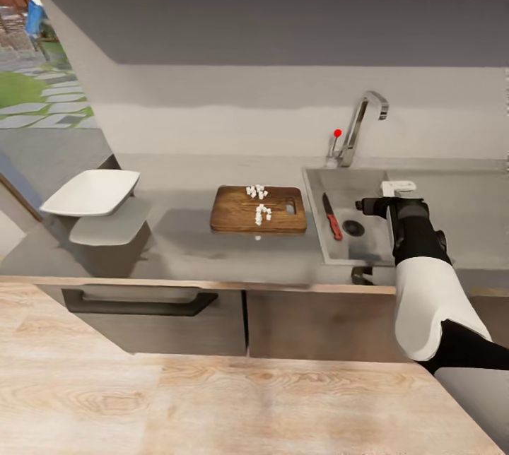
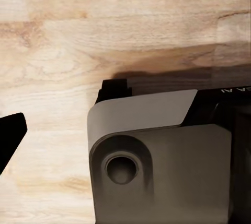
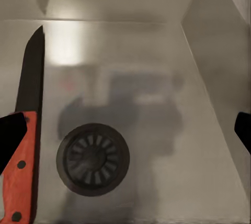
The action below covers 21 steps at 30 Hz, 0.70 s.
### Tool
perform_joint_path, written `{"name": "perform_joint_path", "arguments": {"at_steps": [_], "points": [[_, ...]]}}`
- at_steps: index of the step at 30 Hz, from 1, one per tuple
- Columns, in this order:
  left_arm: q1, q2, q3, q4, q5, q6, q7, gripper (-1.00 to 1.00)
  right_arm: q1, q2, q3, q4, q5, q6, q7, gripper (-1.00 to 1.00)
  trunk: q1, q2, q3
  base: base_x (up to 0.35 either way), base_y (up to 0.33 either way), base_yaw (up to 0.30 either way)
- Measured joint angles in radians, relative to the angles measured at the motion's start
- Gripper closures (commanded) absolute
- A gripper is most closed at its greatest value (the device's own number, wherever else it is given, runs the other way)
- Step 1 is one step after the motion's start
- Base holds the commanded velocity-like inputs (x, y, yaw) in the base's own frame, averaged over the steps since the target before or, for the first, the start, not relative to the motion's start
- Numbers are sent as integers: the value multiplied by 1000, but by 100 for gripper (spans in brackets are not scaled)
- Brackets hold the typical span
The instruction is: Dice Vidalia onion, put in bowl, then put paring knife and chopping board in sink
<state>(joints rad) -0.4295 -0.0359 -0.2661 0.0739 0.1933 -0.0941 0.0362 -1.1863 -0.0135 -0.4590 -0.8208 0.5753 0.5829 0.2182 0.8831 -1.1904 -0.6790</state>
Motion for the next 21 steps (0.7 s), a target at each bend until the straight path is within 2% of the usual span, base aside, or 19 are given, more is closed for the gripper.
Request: {"name": "perform_joint_path", "arguments": {"at_steps": [8,15,19,21], "points": [[0,0,0,0,-1,0,0,-100,0,2,1,-7,-1,0,1,-100,0,0,1,142,238,-18],[0,-1,0,0,-1,0,0,-100,0,9,8,-11,-2,9,1,-100,0,0,1,62,42,0],[0,-2,0,0,-1,0,0,-100,0,53,68,-31,-3,46,1,-100,0,0,1,1,1,0],[0,-2,0,0,0,0,0,-100,0,94,96,-42,-4,65,0,-100,0,0,1,0,0,0]]}}
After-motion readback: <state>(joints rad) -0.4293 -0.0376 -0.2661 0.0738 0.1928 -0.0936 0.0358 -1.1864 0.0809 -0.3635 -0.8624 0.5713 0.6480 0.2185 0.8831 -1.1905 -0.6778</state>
